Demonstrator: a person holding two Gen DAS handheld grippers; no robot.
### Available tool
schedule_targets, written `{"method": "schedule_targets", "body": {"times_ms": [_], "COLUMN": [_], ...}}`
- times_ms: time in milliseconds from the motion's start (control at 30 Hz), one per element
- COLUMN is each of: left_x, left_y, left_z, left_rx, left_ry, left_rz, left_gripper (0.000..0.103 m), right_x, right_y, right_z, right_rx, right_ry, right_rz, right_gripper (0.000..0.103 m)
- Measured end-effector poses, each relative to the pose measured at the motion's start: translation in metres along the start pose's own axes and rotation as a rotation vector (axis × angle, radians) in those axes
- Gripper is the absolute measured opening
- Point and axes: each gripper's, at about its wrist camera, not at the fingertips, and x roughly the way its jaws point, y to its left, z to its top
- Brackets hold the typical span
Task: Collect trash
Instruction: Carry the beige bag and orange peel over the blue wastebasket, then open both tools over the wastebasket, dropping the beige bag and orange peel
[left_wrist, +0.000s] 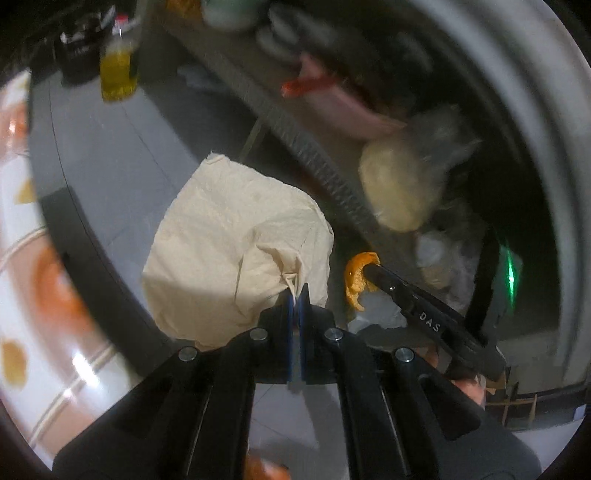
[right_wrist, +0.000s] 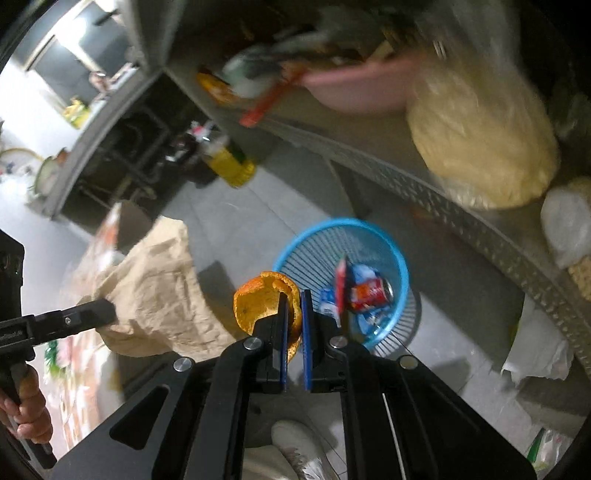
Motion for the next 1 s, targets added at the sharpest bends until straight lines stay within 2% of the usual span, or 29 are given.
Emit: {"method": "schedule_targets", "body": {"times_ms": [200, 300, 333, 400, 467, 567, 633, 700, 800, 1000], "left_x": [0.086, 0.113, 0.119, 0.132, 0.136, 0.129, 0.118, 0.102, 0.077, 0.021], "left_y": [0.023, 0.032, 0.034, 0.037, 0.039, 0.039, 0.036, 0.033, 0.029, 0.027], "left_z": [0.038, 0.049, 0.051, 0.057, 0.060, 0.064, 0.064, 0.062, 0.059, 0.049], "left_rx": [-0.130, -0.178, -0.183, -0.192, -0.197, -0.188, -0.173, -0.146, -0.111, -0.081], "left_ry": [0.126, 0.150, 0.153, 0.161, 0.154, 0.106, 0.087, 0.060, 0.018, -0.063], "left_rz": [0.007, 0.010, 0.018, 0.058, 0.099, 0.104, 0.099, 0.103, 0.093, 0.054], "left_gripper": [0.001, 0.002, 0.006, 0.040, 0.055, 0.055, 0.055, 0.055, 0.055, 0.058], "right_x": [0.064, 0.100, 0.108, 0.130, 0.155, 0.189, 0.200, 0.206, 0.205, 0.176], "right_y": [-0.035, -0.046, -0.048, -0.051, -0.052, -0.057, -0.061, -0.062, -0.060, -0.063], "right_z": [0.014, 0.024, 0.026, 0.031, 0.035, 0.036, 0.034, 0.032, 0.029, 0.027], "right_rx": [0.079, 0.119, 0.127, 0.143, 0.144, 0.171, 0.187, 0.192, 0.187, 0.179], "right_ry": [0.084, 0.121, 0.129, 0.149, 0.182, 0.226, 0.241, 0.239, 0.225, 0.173], "right_rz": [-0.059, -0.082, -0.087, -0.102, -0.122, -0.124, -0.122, -0.130, -0.125, -0.114], "right_gripper": [0.006, 0.007, 0.007, 0.007, 0.008, 0.013, 0.021, 0.023, 0.028, 0.029]}}
